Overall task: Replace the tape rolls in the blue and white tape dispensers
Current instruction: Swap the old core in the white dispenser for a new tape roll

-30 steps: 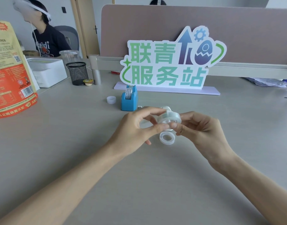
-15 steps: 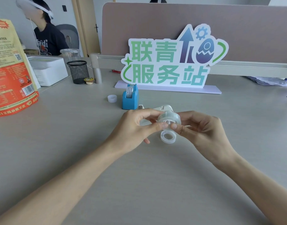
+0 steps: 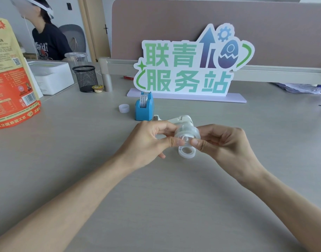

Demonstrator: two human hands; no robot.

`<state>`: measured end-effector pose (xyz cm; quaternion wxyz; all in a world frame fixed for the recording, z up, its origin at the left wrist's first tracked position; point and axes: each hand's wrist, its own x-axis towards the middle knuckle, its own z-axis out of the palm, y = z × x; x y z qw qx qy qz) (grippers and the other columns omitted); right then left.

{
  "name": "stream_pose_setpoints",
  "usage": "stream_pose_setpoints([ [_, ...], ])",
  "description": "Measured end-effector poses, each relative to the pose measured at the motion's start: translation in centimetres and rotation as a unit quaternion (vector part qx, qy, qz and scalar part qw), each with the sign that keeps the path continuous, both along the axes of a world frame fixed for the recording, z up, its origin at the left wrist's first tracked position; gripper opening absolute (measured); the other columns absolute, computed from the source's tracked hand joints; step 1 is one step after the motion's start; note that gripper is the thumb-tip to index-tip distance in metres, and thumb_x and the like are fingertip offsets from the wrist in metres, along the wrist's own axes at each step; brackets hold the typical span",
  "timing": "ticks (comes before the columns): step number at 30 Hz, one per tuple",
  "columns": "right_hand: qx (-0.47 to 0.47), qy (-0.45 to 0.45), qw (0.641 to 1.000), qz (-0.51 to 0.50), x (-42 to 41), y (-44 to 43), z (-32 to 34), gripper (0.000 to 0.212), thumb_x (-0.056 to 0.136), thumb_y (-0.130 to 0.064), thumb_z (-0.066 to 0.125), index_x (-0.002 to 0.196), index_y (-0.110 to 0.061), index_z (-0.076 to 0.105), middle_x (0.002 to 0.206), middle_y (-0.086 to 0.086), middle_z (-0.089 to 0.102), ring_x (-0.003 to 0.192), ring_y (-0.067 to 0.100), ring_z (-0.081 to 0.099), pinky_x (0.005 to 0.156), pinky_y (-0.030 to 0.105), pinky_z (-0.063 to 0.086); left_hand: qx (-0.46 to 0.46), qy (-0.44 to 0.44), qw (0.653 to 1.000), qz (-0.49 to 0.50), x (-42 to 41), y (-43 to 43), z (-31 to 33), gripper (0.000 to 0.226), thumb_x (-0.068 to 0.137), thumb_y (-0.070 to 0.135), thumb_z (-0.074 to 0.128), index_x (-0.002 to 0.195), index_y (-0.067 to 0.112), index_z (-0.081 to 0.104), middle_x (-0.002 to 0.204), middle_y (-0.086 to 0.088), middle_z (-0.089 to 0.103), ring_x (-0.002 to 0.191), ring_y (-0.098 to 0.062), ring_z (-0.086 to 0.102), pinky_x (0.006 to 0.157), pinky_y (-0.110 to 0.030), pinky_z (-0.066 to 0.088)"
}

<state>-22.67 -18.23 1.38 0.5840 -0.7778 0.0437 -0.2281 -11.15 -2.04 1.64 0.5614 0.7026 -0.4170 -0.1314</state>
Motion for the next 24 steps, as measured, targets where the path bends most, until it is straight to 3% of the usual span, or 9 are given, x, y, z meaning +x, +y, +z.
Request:
stream_pose_setpoints([
  [4,0.001,0.007,1.000,0.005,-0.07,-0.04,-0.01,0.010,0.079,-0.008,0.074,0.089,-0.009,0.076,0.089,0.002,0.079,0.083,0.014,0.075,0.076,0.019,0.057,0.016,-0.010,1.000,0.009,0.16,0.08,-0.08,0.012,0.078,0.020,0.076,0.090,0.017,0.073,0.089,0.018,0.074,0.092,0.000,0.066,0.051,-0.025,0.057],
  [13,-0.027,0.004,1.000,0.000,0.00,-0.04,-0.15,0.010,0.078,-0.011,0.075,0.089,-0.011,0.075,0.089,0.002,0.079,0.083,0.015,0.075,0.078,0.022,0.058,0.023,-0.020,1.000,0.002,0.42,0.13,-0.09,0.011,0.079,0.018,0.076,0.089,0.016,0.073,0.090,0.008,0.074,0.090,-0.003,0.066,0.056,-0.034,0.060],
  [18,-0.057,-0.012,0.998,-0.037,0.27,-0.05,-0.10,0.015,0.076,-0.025,0.074,0.089,-0.017,0.072,0.090,-0.006,0.077,0.085,0.009,0.073,0.083,0.024,0.057,0.003,-0.012,1.000,-0.004,0.07,-0.04,0.02,0.019,0.082,0.026,0.072,0.101,0.028,0.072,0.097,0.012,0.071,0.096,-0.006,0.063,0.056,-0.038,0.061],
  [21,-0.110,-0.019,0.991,-0.069,0.16,0.02,-0.32,0.011,0.078,-0.028,0.076,0.088,-0.027,0.069,0.092,-0.015,0.075,0.089,0.003,0.070,0.081,0.015,0.053,-0.030,-0.014,0.999,0.037,-0.07,-0.07,0.00,0.023,0.081,0.027,0.073,0.104,0.028,0.071,0.101,0.016,0.069,0.092,-0.004,0.061,0.053,-0.037,0.060],
  [24,-0.168,-0.040,0.980,-0.096,0.13,0.48,-0.49,0.009,0.081,-0.030,0.075,0.087,-0.027,0.068,0.092,-0.018,0.071,0.092,0.001,0.067,0.077,0.010,0.049,-0.058,-0.042,0.993,0.091,-0.26,-0.28,-0.10,0.012,0.080,0.025,0.074,0.092,0.023,0.075,0.092,0.008,0.068,0.078,-0.004,0.057,0.042,-0.032,0.055],
])
